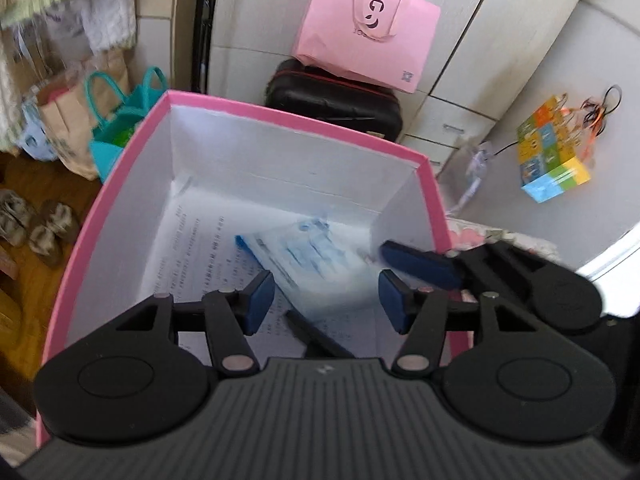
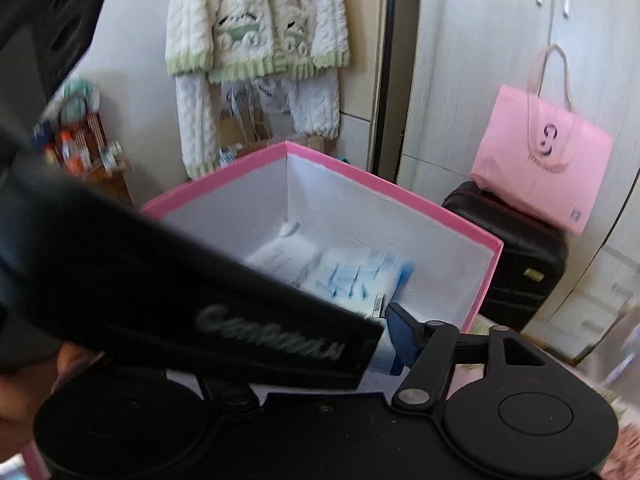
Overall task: Organize soft objects
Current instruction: 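Open the left tool to drop the wipes into the pink box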
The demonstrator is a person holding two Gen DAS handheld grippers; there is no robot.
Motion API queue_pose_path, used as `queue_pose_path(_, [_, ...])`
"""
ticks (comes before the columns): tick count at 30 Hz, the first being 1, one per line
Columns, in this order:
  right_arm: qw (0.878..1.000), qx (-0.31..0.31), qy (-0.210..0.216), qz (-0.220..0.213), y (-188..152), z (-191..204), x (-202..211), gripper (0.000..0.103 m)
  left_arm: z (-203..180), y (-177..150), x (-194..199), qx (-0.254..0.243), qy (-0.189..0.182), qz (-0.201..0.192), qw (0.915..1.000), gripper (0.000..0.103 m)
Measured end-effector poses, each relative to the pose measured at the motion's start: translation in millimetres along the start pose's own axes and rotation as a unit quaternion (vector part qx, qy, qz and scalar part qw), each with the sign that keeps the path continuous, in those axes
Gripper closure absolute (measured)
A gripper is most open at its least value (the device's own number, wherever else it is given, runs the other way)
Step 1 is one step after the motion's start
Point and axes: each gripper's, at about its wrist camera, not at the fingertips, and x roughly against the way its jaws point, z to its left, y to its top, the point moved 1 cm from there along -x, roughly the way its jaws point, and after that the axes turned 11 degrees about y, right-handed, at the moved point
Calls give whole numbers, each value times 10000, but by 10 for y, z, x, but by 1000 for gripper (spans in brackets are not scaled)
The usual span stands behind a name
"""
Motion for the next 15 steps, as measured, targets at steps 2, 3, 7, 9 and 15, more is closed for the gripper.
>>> queue_pose_path(2, [9999,97,-114,-9,10,29,43,28,2,-34,71,-74,231,-125,9996,40])
queue_pose_path(3, [9999,93,-86,-3,9,31,78,27,2,-54,130,-133,275,-194,9993,38])
queue_pose_path(7, [9999,123,9,5,-18,68,292,27,58,-128,404,-213,281,-418,9985,36])
queue_pose_path(9, [9998,190,-19,-24,-41,87,439,27,61,-162,567,-314,295,-559,9975,34])
queue_pose_path(15, [9998,123,-145,-32,-124,109,835,27,-32,-304,996,-716,278,-891,9931,33])
